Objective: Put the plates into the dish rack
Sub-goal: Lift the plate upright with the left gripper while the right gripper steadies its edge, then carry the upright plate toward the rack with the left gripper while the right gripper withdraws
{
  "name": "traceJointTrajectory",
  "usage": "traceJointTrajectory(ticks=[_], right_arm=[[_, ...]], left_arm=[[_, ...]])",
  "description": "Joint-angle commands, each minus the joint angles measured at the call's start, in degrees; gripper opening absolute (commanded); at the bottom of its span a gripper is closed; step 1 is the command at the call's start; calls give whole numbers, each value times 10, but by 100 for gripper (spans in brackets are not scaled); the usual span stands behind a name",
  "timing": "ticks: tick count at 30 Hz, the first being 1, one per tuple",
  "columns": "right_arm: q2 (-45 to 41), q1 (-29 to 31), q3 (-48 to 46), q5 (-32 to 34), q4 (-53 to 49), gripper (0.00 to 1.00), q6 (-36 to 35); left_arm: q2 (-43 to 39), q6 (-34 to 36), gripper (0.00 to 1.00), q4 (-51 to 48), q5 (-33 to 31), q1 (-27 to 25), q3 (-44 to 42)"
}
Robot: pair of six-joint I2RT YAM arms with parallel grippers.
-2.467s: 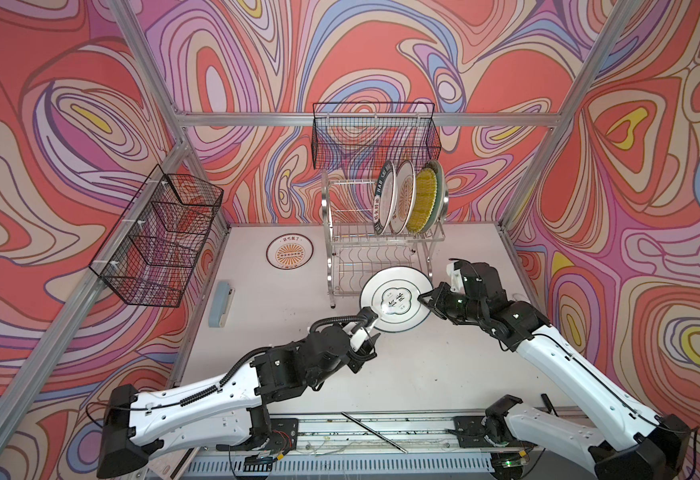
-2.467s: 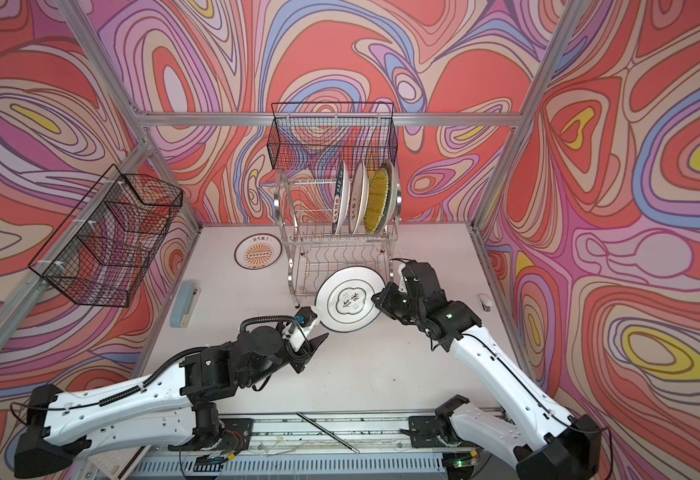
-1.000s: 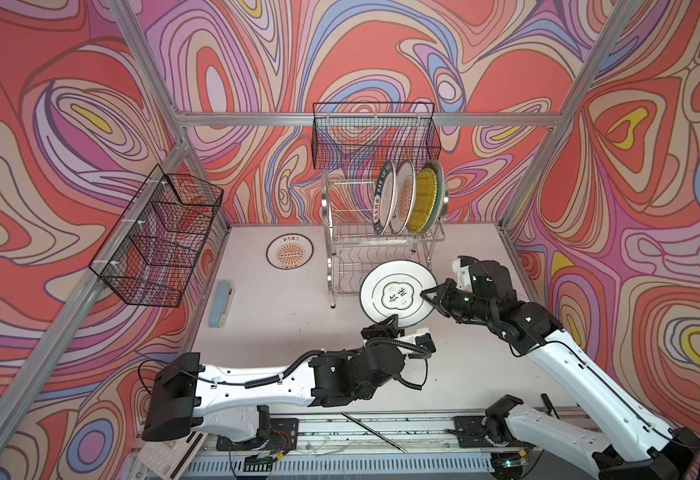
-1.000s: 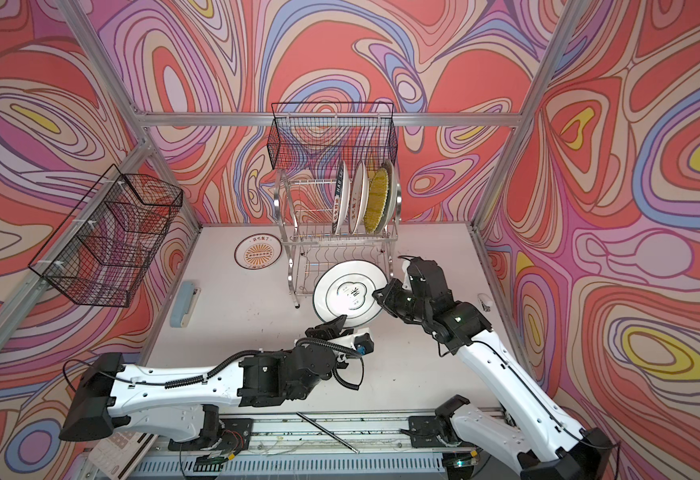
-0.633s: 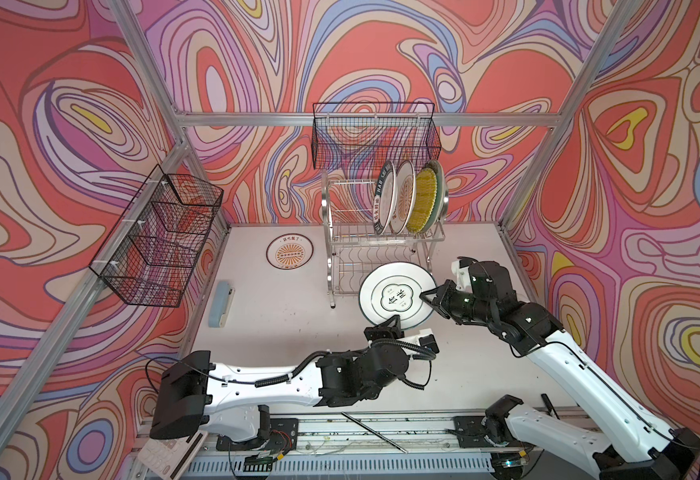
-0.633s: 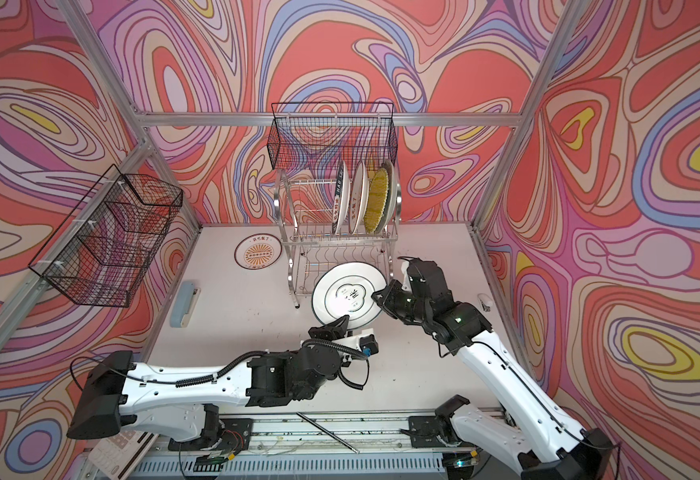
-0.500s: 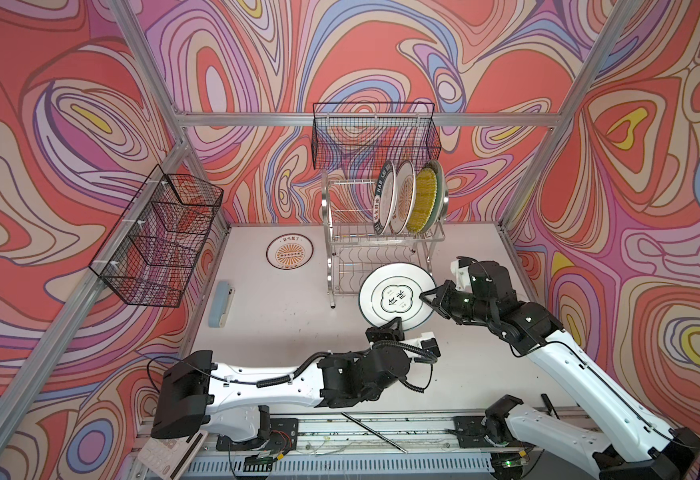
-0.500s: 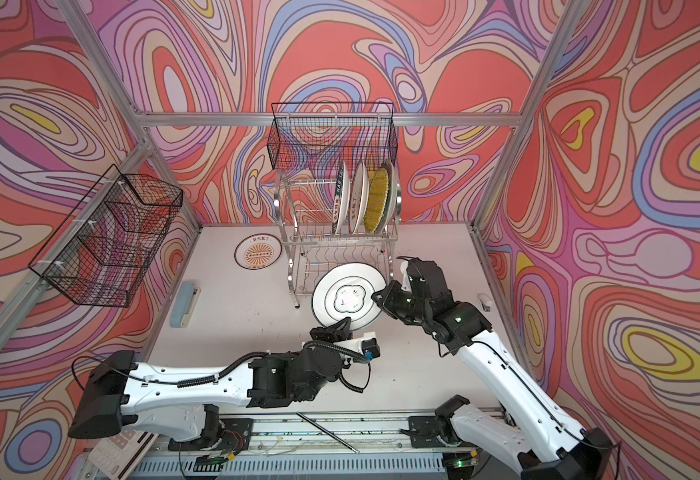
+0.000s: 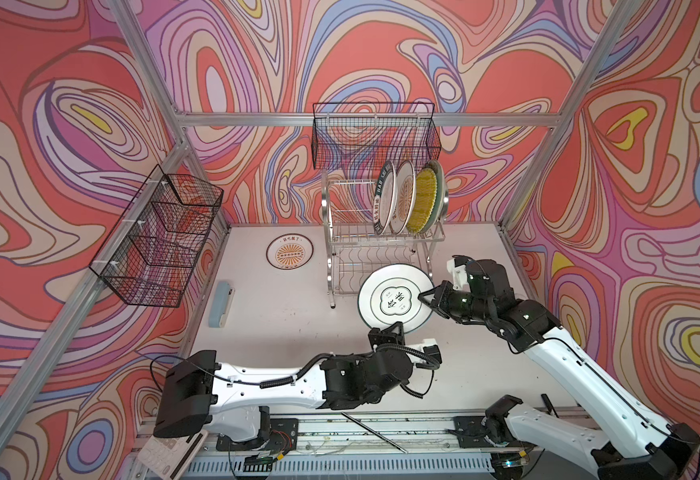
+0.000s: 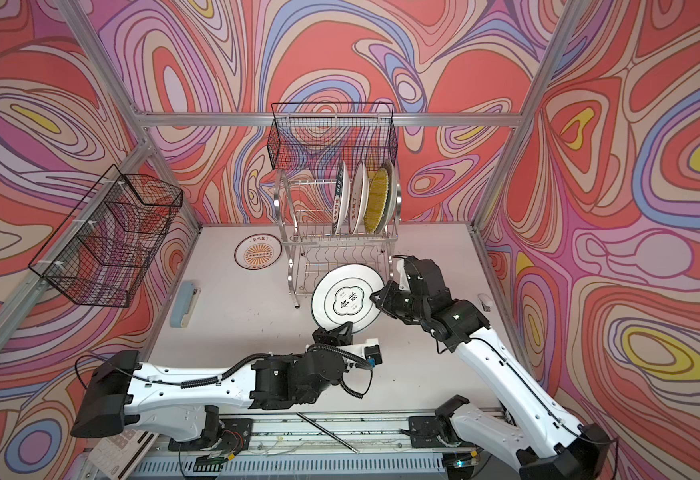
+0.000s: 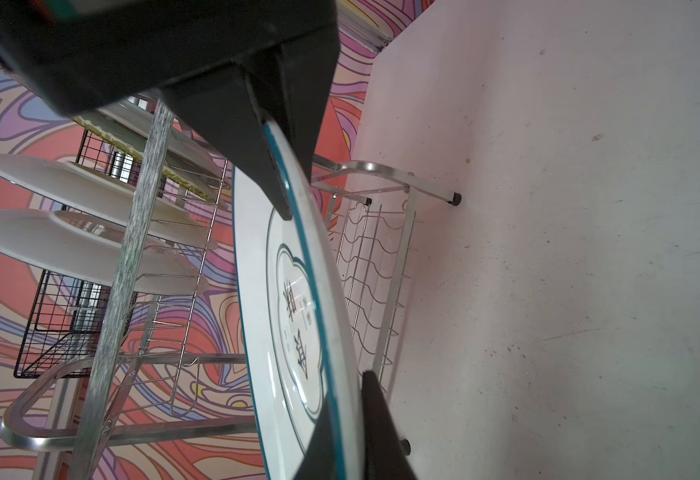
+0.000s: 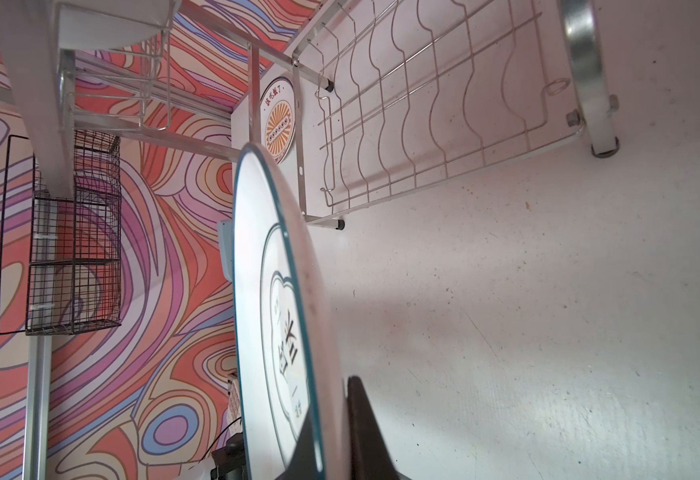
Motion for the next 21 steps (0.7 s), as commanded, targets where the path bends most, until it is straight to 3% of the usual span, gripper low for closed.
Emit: traceJointTrajectory(ticks=[1,10,21], right_arm=[[-14,2,35,-41,41,14,17],[-31,1,53,-12,20,37,1],[-81,1,85,103,-45,41,-15]], left_arm=[[-23,-57,0,2,1,7,17],[-59,-119,0,-74,55,14,28],[-119,-213,0,-222,135,38,58]])
